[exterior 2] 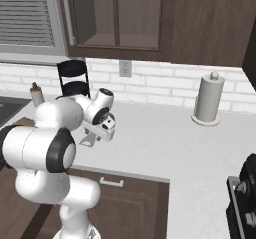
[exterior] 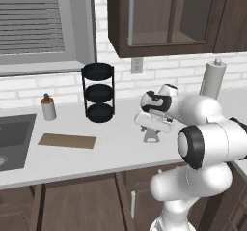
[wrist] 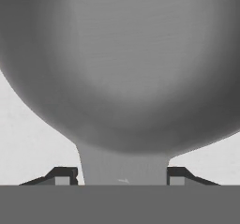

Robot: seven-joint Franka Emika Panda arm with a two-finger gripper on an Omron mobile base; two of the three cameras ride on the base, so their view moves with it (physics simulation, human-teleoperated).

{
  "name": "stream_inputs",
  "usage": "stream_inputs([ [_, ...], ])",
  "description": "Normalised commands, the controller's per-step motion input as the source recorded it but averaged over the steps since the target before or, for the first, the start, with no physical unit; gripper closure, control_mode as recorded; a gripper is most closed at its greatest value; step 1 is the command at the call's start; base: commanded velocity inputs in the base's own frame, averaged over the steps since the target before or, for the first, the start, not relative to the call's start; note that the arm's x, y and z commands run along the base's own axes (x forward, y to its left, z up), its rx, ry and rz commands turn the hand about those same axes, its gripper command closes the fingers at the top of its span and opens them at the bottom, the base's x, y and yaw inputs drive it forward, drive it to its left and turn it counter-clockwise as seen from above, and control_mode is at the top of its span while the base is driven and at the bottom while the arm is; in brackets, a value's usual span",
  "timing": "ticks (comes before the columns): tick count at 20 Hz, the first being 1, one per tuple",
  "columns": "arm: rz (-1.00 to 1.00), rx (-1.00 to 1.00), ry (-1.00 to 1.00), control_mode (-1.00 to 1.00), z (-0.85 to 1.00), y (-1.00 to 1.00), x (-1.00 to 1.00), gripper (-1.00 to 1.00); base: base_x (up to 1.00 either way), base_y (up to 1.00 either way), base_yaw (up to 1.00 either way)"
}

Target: Pick the measuring cup from the drawer and place it on the counter.

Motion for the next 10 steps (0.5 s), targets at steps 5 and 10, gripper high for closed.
stream_inputs([
  [5, 0.01, -0.01, 0.00, -1.00, -0.33, -0.09, 0.24, 1.00, 0.00, 0.00, 0.00],
  [10, 0.00, -0.01, 0.00, -1.00, -0.39, 0.00, 0.24, 1.00, 0.00, 0.00, 0.00],
])
